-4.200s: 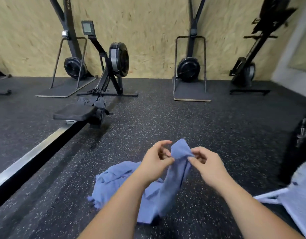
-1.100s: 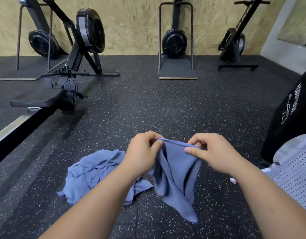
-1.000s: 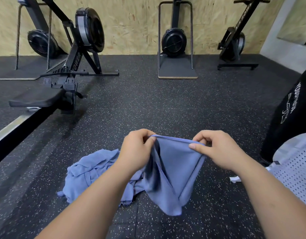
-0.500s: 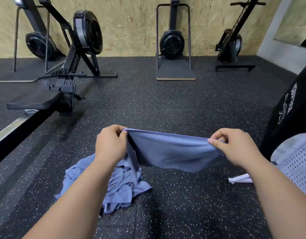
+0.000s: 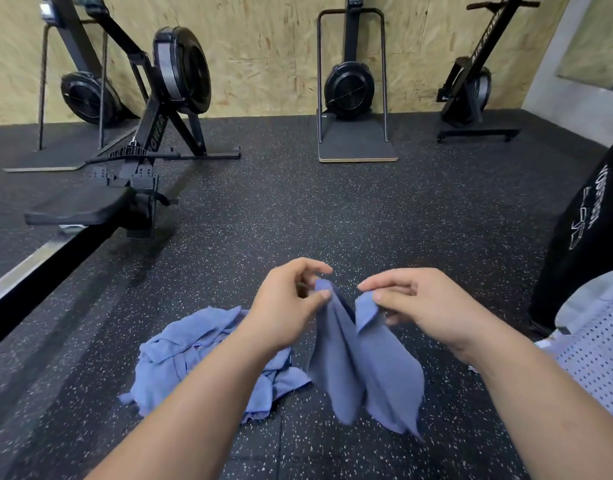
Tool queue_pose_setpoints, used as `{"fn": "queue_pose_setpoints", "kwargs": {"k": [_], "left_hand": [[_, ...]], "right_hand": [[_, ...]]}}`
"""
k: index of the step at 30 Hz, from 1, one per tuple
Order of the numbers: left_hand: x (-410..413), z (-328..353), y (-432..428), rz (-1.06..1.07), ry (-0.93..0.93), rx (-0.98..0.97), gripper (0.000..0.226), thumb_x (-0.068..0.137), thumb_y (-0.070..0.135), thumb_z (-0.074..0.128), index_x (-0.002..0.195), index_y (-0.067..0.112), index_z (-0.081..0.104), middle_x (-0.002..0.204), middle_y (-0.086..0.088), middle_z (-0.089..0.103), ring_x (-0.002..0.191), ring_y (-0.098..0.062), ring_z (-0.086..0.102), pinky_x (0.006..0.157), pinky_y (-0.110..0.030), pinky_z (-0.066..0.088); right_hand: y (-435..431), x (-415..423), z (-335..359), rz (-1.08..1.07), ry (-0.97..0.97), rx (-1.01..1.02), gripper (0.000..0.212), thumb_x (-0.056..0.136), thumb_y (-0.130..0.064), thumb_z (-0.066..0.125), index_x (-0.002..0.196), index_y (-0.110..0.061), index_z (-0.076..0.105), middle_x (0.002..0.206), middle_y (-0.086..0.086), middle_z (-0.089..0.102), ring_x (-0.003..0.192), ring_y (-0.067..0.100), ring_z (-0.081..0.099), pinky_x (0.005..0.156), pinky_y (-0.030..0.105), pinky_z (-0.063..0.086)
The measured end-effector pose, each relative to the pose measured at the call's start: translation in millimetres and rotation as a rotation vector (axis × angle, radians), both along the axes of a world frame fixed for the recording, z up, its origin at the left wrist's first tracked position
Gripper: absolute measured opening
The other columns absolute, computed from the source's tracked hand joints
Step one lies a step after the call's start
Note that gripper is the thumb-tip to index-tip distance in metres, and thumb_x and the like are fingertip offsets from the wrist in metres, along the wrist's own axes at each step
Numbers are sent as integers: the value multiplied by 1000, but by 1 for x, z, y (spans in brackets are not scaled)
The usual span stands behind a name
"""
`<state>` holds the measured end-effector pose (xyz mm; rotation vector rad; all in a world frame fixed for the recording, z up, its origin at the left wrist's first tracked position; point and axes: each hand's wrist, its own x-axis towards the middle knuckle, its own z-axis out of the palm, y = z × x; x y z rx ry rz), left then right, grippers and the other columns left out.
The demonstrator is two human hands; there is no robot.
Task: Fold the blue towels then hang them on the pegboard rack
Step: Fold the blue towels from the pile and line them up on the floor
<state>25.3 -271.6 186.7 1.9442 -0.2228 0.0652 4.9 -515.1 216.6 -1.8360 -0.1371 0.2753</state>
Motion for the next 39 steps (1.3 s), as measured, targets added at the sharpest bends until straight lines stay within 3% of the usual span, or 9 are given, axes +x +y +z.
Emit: {"fn": "queue_pose_setpoints", "kwargs": {"k": [4, 8, 13, 18, 22, 26, 30, 33, 39], "left_hand": [[-5, 3, -11, -40, 53, -145, 33, 92, -2, 76, 113, 23, 73, 98, -9, 77, 75, -14, 63, 76, -34, 58], [-7, 3, -17, -76, 58, -184, 32, 95, 0, 75, 116, 22, 72, 99, -3, 80, 80, -17, 66, 79, -40, 60], [-13, 3, -24, -135, 34, -196, 27, 97, 4, 72, 116, 23, 72, 101, 0, 81, 89, -24, 72, 88, -40, 59], [-17, 4, -26, -153, 17, -218, 22, 92, 23, 79, 113, 24, 75, 104, -1, 81, 100, -34, 74, 96, -48, 58], [-12, 3, -21, -152, -25, -175, 19, 94, 9, 79, 110, 19, 78, 100, -1, 81, 99, -25, 76, 96, -38, 60], [-7, 6, -13, -109, -58, -97, 19, 95, 7, 78, 109, 20, 80, 94, 3, 81, 85, -9, 71, 83, -24, 54], [1, 9, 3, -16, -115, -42, 18, 94, 10, 79, 101, 27, 80, 87, 6, 80, 80, -8, 71, 78, -27, 55], [6, 11, 16, 87, -161, -16, 21, 93, 11, 80, 96, 31, 79, 84, 6, 78, 80, -16, 72, 78, -36, 58], [15, 18, 49, 324, -285, 8, 15, 95, 13, 78, 100, 27, 79, 87, 12, 79, 83, -12, 75, 84, -39, 61]], "right_hand": [[8, -2, 0, 49, -113, -93, 36, 89, 10, 71, 103, -21, 82, 98, -1, 82, 99, 15, 77, 97, 32, 59], [11, 1, -8, -58, -245, -193, 12, 86, -17, 87, 87, -28, 82, 82, -3, 79, 77, 23, 72, 82, 42, 59], [13, 1, -11, -120, -349, -304, 17, 81, -36, 89, 74, -27, 77, 70, -7, 71, 58, 1, 52, 59, 20, 46], [13, 2, -12, -124, -302, -271, 18, 85, -37, 84, 75, -26, 74, 73, -3, 73, 62, 8, 57, 66, 32, 49], [7, 6, -14, 36, -277, -208, 11, 92, -27, 81, 87, -21, 74, 86, -2, 77, 86, 22, 72, 86, 44, 59], [-7, 10, -17, 181, -210, -218, 10, 95, -22, 79, 95, -22, 69, 89, -1, 77, 82, 12, 69, 82, 32, 55], [-24, 15, -30, 258, -171, -474, 13, 93, -32, 80, 97, -30, 67, 81, -10, 75, 71, 13, 61, 80, 40, 52], [-38, 17, -34, 256, -169, -711, 10, 91, -38, 79, 94, -37, 70, 84, -22, 74, 74, 3, 62, 76, 28, 50], [-72, 24, -43, -34, -169, -918, 17, 88, -42, 82, 78, -38, 69, 72, -31, 66, 68, 2, 62, 66, 30, 49]]}}
